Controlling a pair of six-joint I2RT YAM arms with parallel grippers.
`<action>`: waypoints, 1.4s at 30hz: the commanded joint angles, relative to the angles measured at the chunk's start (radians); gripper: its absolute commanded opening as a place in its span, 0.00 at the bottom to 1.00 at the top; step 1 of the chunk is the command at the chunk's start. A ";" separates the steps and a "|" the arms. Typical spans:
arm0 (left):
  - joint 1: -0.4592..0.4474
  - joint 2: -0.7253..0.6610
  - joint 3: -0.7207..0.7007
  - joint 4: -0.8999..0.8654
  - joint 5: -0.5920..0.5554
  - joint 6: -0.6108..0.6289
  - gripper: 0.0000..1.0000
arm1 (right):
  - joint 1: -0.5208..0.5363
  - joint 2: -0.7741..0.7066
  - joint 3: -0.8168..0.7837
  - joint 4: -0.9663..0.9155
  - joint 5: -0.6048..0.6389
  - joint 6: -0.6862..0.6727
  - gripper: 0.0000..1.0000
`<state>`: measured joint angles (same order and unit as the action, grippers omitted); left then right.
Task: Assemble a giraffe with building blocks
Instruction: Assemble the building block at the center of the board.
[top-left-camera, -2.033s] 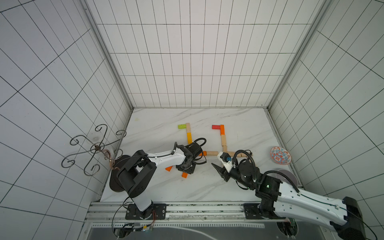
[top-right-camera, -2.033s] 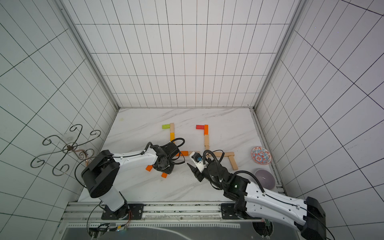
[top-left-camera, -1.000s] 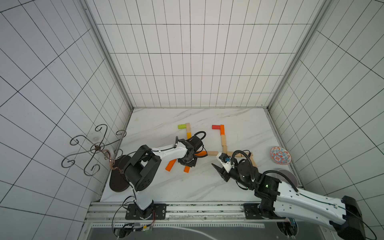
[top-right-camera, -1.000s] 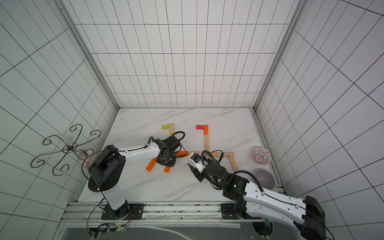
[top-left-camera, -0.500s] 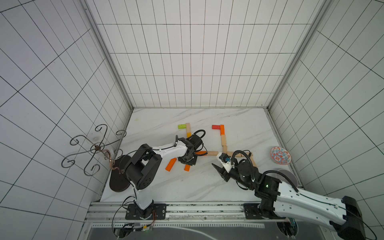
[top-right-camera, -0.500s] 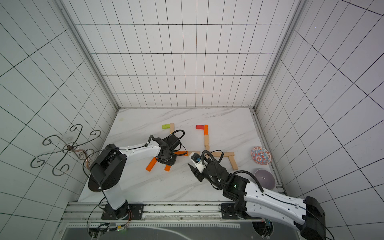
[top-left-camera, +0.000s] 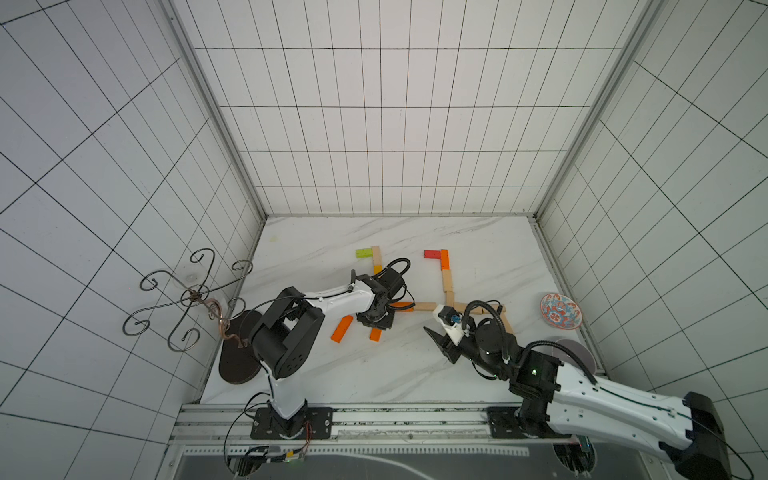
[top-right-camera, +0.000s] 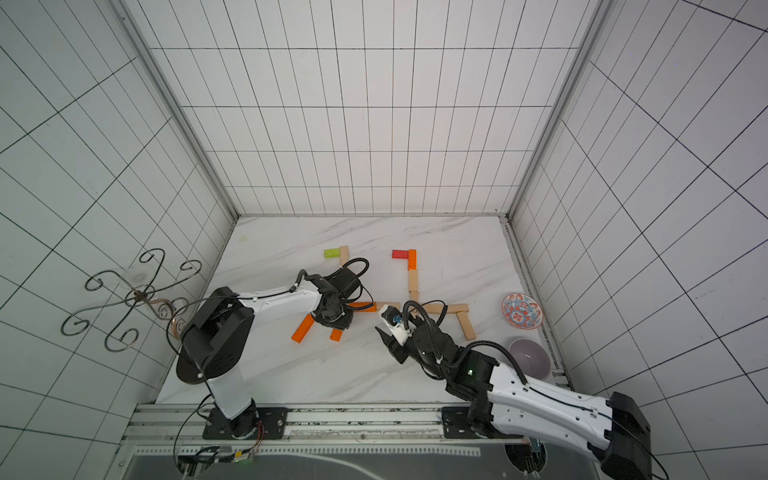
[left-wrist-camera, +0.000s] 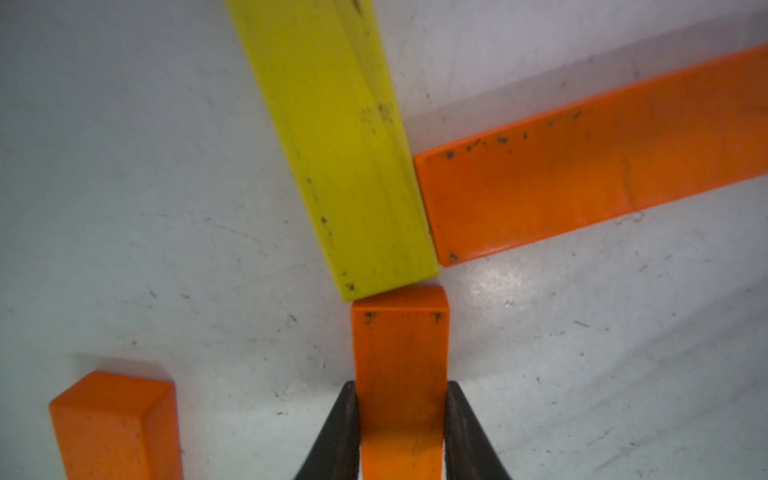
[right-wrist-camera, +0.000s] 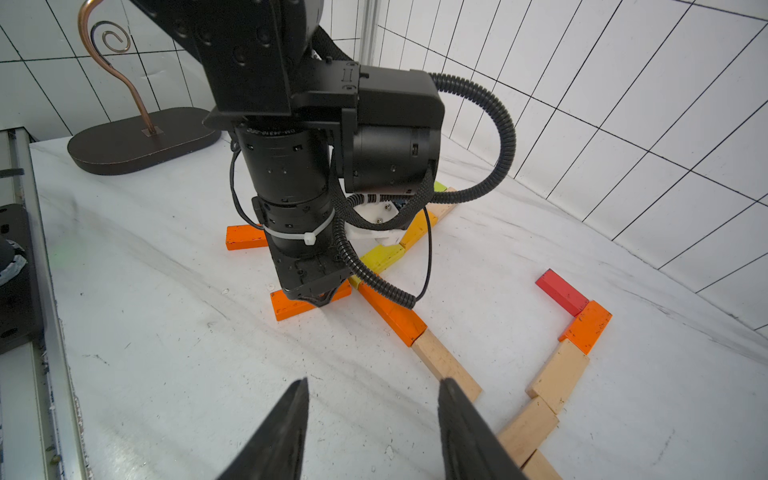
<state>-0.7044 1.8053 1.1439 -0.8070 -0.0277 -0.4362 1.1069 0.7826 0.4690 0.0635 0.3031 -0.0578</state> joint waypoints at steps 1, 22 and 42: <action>0.006 0.008 0.017 0.025 0.004 -0.009 0.28 | 0.000 0.006 -0.030 0.002 0.017 -0.002 0.51; 0.006 0.002 0.012 0.032 0.013 -0.006 0.40 | -0.002 0.014 -0.026 0.002 0.012 0.001 0.51; 0.008 -0.173 0.019 -0.012 -0.015 -0.016 0.51 | -0.002 -0.010 -0.007 0.005 0.018 0.027 0.55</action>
<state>-0.7029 1.7149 1.1439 -0.8078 -0.0227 -0.4408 1.1061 0.7944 0.4690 0.0612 0.3031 -0.0517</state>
